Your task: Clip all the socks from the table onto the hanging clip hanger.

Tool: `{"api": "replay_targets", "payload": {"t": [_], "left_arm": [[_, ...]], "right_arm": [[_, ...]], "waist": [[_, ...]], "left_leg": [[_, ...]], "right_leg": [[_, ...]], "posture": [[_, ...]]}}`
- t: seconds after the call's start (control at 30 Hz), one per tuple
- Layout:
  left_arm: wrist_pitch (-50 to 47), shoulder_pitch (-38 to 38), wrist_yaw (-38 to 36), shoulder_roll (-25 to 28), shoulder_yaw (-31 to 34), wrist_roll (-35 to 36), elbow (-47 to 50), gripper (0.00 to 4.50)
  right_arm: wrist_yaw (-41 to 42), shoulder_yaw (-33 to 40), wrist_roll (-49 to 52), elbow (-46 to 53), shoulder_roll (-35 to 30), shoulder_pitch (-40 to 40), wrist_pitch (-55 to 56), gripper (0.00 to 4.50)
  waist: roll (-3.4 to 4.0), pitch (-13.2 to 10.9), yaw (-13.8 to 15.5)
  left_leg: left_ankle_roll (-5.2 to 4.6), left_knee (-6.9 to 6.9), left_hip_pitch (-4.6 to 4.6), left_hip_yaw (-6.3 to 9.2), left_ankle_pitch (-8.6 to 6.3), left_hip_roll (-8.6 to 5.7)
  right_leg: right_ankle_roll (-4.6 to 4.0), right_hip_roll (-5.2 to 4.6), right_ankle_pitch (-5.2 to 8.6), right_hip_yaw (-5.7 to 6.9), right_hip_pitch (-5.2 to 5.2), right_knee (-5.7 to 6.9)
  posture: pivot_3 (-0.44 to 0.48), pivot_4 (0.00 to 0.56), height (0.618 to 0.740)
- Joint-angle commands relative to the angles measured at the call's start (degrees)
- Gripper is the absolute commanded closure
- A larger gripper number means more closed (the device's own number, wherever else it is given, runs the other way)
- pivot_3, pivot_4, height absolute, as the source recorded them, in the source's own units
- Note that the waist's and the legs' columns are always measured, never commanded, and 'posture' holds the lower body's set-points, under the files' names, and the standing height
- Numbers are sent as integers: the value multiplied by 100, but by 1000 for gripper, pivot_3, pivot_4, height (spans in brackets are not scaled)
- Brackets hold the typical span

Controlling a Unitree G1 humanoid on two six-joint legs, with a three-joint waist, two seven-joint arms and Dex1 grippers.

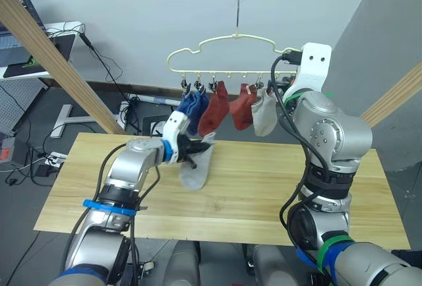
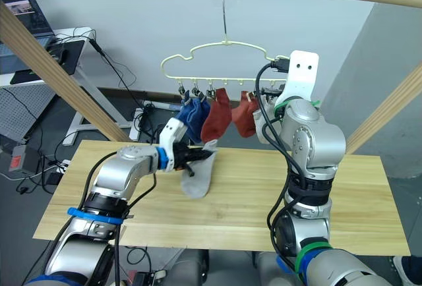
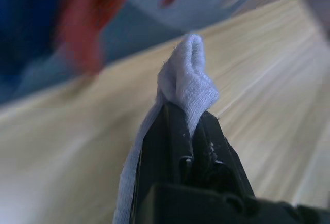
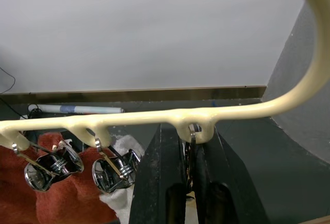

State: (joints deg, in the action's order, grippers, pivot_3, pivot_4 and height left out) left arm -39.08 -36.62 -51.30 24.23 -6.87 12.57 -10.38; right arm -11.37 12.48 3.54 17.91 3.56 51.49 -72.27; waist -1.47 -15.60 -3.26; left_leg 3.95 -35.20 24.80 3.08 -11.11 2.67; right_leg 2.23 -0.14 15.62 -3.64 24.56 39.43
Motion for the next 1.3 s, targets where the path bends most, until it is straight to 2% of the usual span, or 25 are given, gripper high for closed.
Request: {"api": "replay_targets", "payload": {"t": [0.03,0.23,0.63,0.97,1.3], "left_arm": [[-138,-302,-80,-156,-108,196,357,4480],[13,-835,-26,-596,-282,193,112,4480],[1040,-1702,115,-1613,-533,-174,-1610,4480],[1542,-2120,197,-1923,-430,-318,-2353,4480],[1732,-2273,221,-1999,-340,-372,-2550,4480]], "right_arm": [[-28,44,34,329,40,215,1,4500],[-49,80,27,329,88,266,-30,4500],[-136,116,27,344,241,368,-64,4500],[-168,123,17,379,284,358,-72,4500],[-170,128,12,416,300,317,-85,4500]], "waist": [[0,0,-16],[0,0,-31],[1,0,-33],[1,0,-48],[1,0,-69]], "left_leg": [[0,1,0,0,0,0],[-1,4,0,-1,0,1],[-1,13,7,-5,0,0],[-1,15,10,-10,0,-1],[-1,16,10,-9,0,-1]], "right_leg": [[0,0,0,-1,0,-2],[0,2,0,-1,0,-6],[0,2,0,-3,0,-34],[2,1,1,-6,1,-41],[2,1,1,-5,1,-41]], "posture": [[-29,283,740],[-30,280,740],[-52,275,740],[-59,272,740],[-65,268,740]]}}
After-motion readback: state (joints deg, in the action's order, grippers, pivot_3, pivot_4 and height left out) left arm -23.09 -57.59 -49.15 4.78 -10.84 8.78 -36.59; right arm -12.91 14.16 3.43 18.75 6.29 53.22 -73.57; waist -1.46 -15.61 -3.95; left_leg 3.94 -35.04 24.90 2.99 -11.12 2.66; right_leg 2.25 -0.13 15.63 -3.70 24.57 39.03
